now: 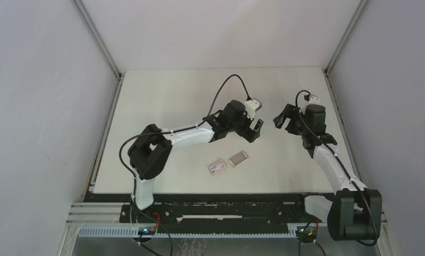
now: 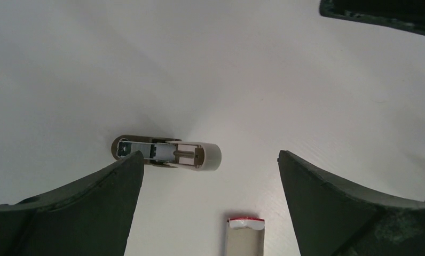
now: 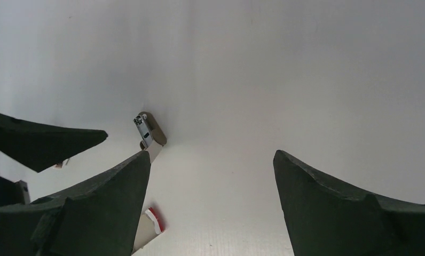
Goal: Load the staples into the stapler
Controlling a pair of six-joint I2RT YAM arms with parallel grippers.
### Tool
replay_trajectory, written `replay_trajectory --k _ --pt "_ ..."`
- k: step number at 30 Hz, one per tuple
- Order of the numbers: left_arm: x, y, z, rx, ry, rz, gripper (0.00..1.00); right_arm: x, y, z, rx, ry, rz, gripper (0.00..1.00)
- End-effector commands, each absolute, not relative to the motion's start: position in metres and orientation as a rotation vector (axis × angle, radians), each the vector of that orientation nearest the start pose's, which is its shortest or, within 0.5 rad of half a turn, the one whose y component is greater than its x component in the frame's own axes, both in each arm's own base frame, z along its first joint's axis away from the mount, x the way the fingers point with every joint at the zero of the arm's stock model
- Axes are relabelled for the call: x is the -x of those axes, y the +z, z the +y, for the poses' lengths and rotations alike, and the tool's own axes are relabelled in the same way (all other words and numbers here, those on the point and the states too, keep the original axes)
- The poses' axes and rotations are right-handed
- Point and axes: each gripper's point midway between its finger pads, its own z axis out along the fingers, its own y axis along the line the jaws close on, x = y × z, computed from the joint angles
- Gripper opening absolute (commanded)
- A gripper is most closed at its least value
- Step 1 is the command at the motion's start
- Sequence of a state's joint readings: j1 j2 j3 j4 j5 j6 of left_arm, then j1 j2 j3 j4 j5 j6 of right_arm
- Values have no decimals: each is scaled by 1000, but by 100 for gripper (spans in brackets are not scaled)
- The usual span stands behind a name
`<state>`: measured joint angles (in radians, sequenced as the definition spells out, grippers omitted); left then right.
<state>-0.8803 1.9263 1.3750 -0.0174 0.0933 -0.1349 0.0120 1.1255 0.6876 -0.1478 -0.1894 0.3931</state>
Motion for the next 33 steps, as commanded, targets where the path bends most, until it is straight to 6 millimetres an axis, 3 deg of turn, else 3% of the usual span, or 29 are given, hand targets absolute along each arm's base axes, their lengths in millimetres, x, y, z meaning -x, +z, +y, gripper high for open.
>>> replay_trajectory --k 1,9,19,25,33 --pt "-340 135 -451 -903 -696 1955 98 -340 151 51 -331 467 2082 84" --pt "-353 100 -445 -966 -539 2014 78 -340 145 51 -343 492 2087 84" --pt "-355 92 -446 -984 -512 2021 60 -339 144 50 -351 503 2090 83" --pt "-353 92 -438 -962 -488 2044 34 -339 143 50 -350 503 2094 83" --pt "-346 105 -403 -843 -392 2098 3 -339 141 52 -338 520 2099 83"
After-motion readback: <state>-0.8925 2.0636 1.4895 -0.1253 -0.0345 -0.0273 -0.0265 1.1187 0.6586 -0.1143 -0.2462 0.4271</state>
